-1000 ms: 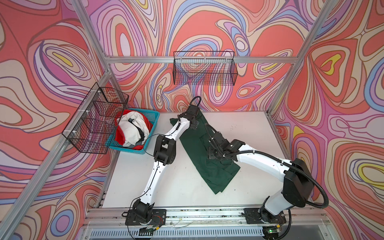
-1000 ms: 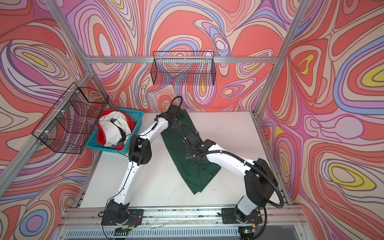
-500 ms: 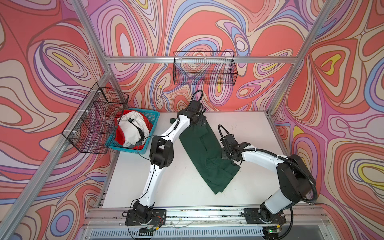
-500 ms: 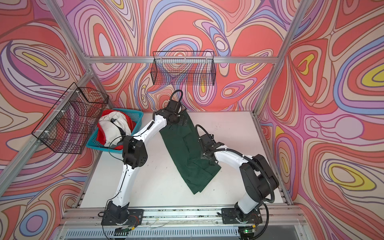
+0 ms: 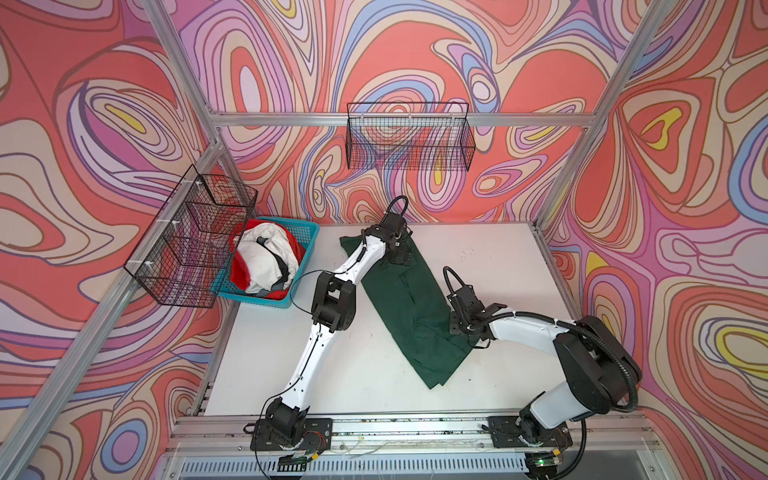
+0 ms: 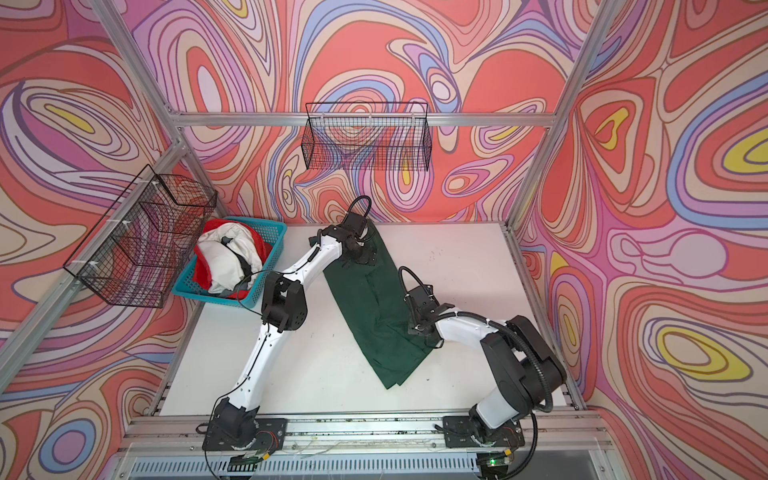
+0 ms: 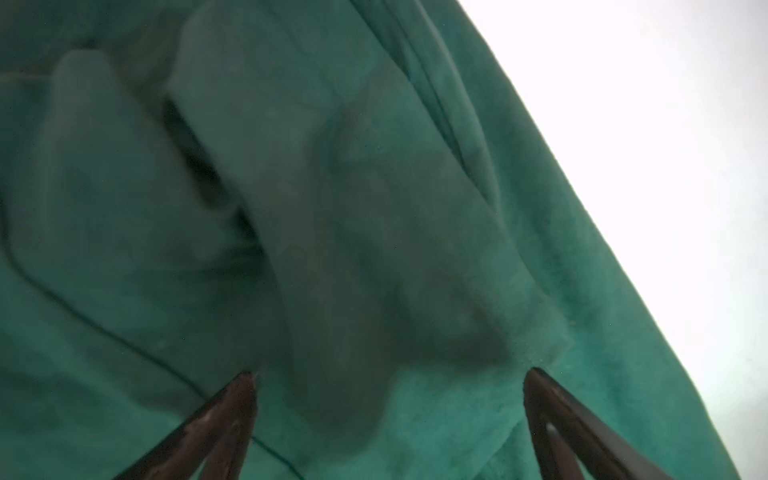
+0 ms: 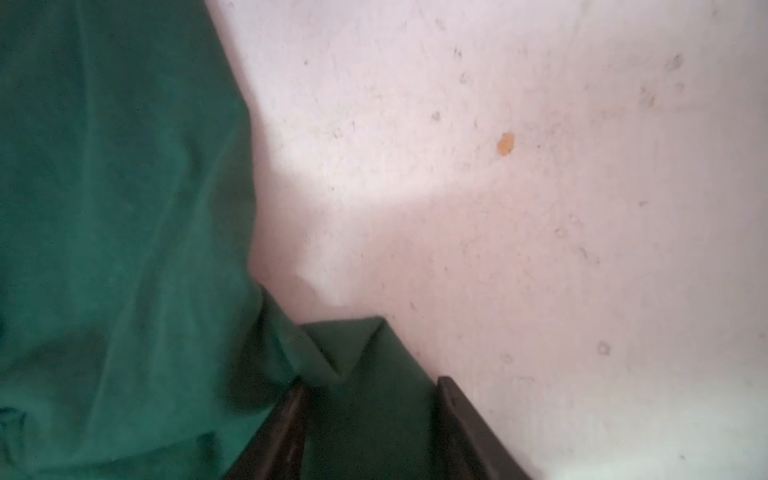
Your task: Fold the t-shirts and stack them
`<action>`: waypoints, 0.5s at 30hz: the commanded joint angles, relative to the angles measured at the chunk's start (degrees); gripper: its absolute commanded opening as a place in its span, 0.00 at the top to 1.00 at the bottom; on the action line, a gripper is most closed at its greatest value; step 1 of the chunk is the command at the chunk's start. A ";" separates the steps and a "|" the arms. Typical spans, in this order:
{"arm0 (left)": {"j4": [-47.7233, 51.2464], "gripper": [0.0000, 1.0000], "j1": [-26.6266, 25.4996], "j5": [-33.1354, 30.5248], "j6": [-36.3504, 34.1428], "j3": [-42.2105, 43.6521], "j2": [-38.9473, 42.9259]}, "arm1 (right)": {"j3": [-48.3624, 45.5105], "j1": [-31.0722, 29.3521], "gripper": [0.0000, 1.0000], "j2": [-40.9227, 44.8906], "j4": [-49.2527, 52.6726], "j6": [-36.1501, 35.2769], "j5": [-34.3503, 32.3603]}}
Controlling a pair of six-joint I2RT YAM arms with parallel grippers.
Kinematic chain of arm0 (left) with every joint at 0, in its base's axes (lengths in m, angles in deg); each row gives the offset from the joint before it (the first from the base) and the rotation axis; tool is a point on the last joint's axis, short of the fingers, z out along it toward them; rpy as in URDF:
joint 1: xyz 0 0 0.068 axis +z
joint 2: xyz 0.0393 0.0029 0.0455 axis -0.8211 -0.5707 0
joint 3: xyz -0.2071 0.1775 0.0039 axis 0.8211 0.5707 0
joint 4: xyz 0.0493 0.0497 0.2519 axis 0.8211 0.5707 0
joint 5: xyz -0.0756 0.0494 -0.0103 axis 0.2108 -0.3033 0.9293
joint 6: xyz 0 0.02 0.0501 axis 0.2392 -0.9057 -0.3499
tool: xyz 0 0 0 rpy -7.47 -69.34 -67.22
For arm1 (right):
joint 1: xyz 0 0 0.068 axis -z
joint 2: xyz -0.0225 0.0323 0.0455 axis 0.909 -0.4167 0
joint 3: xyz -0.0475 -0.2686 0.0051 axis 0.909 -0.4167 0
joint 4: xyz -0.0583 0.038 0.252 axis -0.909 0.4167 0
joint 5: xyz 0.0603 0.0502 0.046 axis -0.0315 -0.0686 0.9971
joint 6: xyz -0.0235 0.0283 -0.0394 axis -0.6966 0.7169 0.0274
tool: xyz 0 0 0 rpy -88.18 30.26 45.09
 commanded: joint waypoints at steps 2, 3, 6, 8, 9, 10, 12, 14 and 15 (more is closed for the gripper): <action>1.20 0.00 0.49 2.81 -1.68 -1.52 -2.63 | -7.40 0.14 0.51 3.29 2.76 3.86 9.37; 0.99 0.00 0.46 3.32 -1.78 -1.56 -2.96 | -8.45 0.07 0.51 4.53 3.16 4.50 9.99; 0.84 0.01 0.48 2.84 -0.97 -2.00 -3.77 | -11.72 -0.28 0.51 9.37 4.56 6.59 11.68; 0.76 0.01 0.44 2.74 -0.47 -2.00 -3.74 | -14.29 -0.82 0.50 13.43 4.51 8.21 13.72; 0.44 0.00 0.44 2.90 -0.33 -2.00 -3.74 | -15.40 -0.91 0.50 15.11 4.47 8.83 14.66; 0.22 0.00 0.43 3.17 -0.07 -2.00 -3.74 | -16.50 -1.09 0.50 17.01 4.60 9.23 15.82; -0.24 0.00 0.43 4.19 0.13 -1.95 -3.74 | -17.76 -1.65 0.50 19.91 5.54 9.66 16.83; -0.61 0.00 0.44 5.22 0.72 -2.00 -3.48 | -18.74 -2.37 0.51 22.27 5.78 9.85 19.03; -0.70 0.00 0.44 5.51 0.89 -1.92 -3.39 | -18.94 -2.72 0.52 22.90 5.98 9.80 19.78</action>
